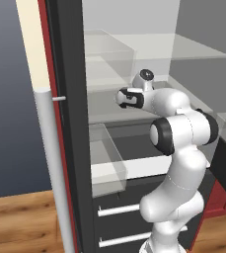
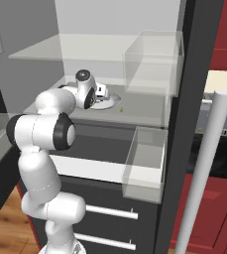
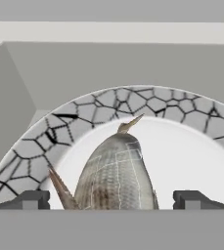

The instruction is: Transport the fish from the fridge to the microwave and turn on the microwave.

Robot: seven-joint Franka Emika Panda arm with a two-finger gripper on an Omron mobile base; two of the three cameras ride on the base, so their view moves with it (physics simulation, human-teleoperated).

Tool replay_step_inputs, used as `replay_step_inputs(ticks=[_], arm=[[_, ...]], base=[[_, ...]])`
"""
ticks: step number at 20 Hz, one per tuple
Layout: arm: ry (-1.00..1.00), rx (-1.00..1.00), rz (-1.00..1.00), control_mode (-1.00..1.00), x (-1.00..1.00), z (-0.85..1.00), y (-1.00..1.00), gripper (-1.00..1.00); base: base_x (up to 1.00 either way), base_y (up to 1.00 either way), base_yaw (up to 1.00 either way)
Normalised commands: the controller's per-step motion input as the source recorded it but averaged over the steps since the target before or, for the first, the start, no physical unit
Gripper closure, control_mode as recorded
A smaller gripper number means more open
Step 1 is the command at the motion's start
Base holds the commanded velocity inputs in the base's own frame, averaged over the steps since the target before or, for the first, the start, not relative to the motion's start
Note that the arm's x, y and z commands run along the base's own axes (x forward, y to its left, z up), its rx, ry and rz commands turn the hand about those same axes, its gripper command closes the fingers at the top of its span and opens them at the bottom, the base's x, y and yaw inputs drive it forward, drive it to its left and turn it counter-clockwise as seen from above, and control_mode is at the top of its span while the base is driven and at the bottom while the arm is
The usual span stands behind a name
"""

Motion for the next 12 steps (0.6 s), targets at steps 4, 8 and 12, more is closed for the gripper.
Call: replay_step_inputs(ticks=[4, 8, 12], arm=[[0.00, 0.00, 0.00, -1.00, 0.00, -0.03, 0.00, -1.00], [0.00, 0.00, 0.00, -1.00, 0.00, 0.00, 0.00, 1.00], [0.00, 0.00, 0.00, -1.00, 0.00, 0.00, 0.00, 1.00]], base=[[0.00, 0.00, 0.00], [0.00, 0.00, 0.00], [0.00, 0.00, 0.00]])
